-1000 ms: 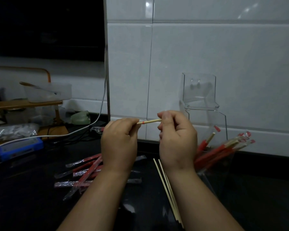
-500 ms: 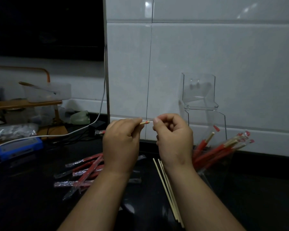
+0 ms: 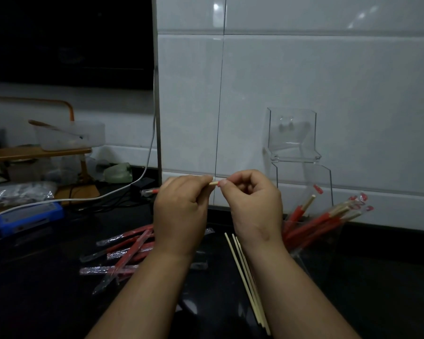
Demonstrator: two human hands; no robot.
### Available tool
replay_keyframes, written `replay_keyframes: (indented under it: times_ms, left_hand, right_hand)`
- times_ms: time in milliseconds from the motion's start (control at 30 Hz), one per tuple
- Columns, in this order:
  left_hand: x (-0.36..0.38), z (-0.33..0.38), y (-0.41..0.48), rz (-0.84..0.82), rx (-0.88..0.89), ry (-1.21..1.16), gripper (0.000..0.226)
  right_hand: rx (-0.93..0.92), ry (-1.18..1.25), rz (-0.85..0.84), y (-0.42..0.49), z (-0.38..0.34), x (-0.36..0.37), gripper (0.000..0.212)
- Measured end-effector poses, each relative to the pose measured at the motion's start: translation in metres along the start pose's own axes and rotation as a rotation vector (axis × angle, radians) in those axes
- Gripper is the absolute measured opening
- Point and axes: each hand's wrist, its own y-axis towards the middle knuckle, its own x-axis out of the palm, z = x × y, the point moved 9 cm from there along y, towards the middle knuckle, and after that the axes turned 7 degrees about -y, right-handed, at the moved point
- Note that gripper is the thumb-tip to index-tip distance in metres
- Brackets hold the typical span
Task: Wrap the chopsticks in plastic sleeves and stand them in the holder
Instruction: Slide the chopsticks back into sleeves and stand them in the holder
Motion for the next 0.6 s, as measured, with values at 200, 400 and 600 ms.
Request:
replay_keyframes:
  times_ms: [200,400,600]
  left_hand:
    - [0.0,0.002,0.0,0.003,0.01,0.009,0.024]
    - [0.001,0.001,0.0,-0.019,-0.008,0.03,0.016]
    - [0.0,0.002,0.001,-0.027,-0.019,0.025,0.024]
  right_hand:
    - [0.025,-0.071,-0.035,-0.002,0.005,0.008,0.02]
    - [0.001,0.029,-0.019,-0.006,-0.01,-0.002,0.021]
    - [0.019,-0.104,-0.054,-0.004,0.0,0.007,0.012]
